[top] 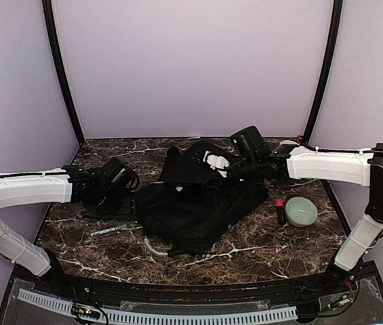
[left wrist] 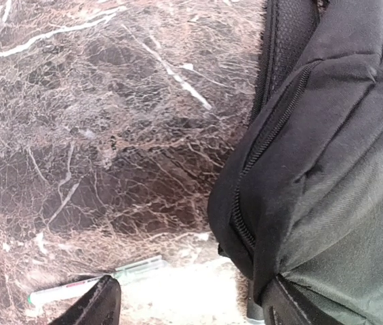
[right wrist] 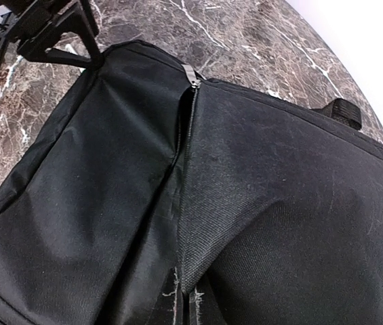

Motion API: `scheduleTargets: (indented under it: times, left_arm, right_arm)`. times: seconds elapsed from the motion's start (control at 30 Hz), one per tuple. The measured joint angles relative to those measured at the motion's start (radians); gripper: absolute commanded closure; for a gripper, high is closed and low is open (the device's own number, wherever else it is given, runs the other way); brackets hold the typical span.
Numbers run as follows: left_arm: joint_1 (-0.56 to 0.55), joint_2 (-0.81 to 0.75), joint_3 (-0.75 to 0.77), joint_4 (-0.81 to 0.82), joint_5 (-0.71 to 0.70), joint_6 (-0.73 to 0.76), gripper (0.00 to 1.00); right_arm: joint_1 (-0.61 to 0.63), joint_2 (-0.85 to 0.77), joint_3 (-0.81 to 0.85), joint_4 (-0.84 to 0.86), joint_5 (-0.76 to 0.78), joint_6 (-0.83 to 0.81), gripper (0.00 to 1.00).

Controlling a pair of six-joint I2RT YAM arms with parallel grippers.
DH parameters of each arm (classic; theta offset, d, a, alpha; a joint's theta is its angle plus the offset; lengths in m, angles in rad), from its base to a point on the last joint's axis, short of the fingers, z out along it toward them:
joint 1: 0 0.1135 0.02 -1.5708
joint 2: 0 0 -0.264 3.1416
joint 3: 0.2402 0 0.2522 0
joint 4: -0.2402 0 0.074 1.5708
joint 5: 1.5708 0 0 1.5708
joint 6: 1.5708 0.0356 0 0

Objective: Pack the student bag
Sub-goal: Adjust the student bag at the center of the board.

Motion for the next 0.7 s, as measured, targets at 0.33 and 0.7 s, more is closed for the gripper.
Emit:
scheduleTargets:
  times: [0.33,0.7]
  left_arm:
    - [0.08,-0.095,-0.078,0.074,0.166,0.103,0.3]
    - [0.097,-0.211,-0.15,0.143,0.24,0.188,0.33]
  right_arm:
    - [0.001,0.0,0.0,-0.001,-0.002,-0.001,1.0]
    - [-0.016,0.0,0.0,0.001,0.001,-0.01,1.0]
